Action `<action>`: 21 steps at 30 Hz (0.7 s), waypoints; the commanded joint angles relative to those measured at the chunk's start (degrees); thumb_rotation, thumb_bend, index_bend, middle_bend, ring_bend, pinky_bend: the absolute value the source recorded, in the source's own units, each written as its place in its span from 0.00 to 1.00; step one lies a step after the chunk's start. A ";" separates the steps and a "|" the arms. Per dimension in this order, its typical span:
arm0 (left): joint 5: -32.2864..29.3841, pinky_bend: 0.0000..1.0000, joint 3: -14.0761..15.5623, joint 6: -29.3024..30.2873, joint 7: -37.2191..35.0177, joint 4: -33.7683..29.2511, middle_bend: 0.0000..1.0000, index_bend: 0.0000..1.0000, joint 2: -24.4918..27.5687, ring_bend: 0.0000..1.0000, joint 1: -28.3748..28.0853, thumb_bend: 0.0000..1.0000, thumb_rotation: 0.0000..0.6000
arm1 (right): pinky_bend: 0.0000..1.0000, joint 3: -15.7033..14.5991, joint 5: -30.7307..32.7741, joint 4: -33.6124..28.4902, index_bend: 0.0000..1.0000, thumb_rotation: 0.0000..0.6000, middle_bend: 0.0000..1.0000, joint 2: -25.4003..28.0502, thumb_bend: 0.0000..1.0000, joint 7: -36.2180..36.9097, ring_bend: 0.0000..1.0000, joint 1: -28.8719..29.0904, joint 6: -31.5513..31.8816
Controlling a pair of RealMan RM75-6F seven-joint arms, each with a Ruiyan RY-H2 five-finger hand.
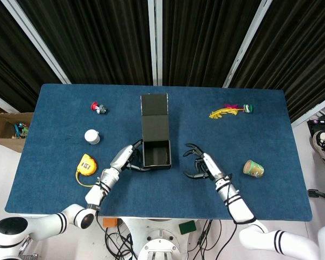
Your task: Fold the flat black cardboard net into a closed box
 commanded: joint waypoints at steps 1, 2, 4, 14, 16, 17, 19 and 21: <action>1.33 0.98 0.49 1.44 -0.17 -2.05 0.34 0.28 1.91 0.61 0.73 0.10 0.98 | 1.00 2.36 1.46 -4.70 0.19 1.00 0.35 5.55 0.21 -2.52 0.75 -1.51 2.68; 1.73 0.98 0.63 1.63 -0.25 -2.90 0.34 0.28 2.61 0.61 0.78 0.10 0.98 | 1.00 3.33 2.54 -5.36 0.19 1.00 0.35 6.57 0.22 -3.39 0.75 -1.26 2.43; 2.61 0.98 0.75 2.19 -0.31 -4.87 0.34 0.28 3.98 0.61 0.76 0.10 0.99 | 1.00 5.91 6.05 -6.01 0.20 1.00 0.35 8.06 0.22 -6.23 0.75 0.11 0.96; 7.04 0.97 0.76 2.82 -0.83 -12.42 0.34 0.29 7.04 0.61 -1.98 0.10 0.99 | 1.00 15.92 26.47 3.56 0.20 1.00 0.36 -0.88 0.23 -18.63 0.75 13.87 -7.69; 7.30 0.97 0.61 2.38 -0.43 -13.05 0.34 0.29 7.24 0.61 -2.79 0.10 0.99 | 1.00 17.41 28.84 6.19 0.20 1.00 0.36 -3.85 0.23 -19.77 0.75 16.54 -7.97; 7.33 0.97 0.56 2.13 -0.19 -13.13 0.34 0.29 7.27 0.61 -3.13 0.10 0.99 | 1.00 18.17 29.53 6.91 0.20 1.00 0.36 -4.99 0.22 -19.89 0.75 17.52 -7.89; 6.97 0.97 0.45 1.46 0.57 -12.76 0.34 0.29 7.09 0.61 -3.82 0.10 0.99 | 1.00 20.01 30.44 7.65 0.20 1.00 0.37 -7.06 0.21 -19.44 0.75 19.41 -7.67; 5.94 0.97 0.33 0.29 1.21 -11.80 0.34 0.29 6.78 0.61 -4.42 0.10 0.99 | 1.00 21.75 30.74 6.86 0.20 1.00 0.38 -8.03 0.19 -18.65 0.75 20.71 -7.51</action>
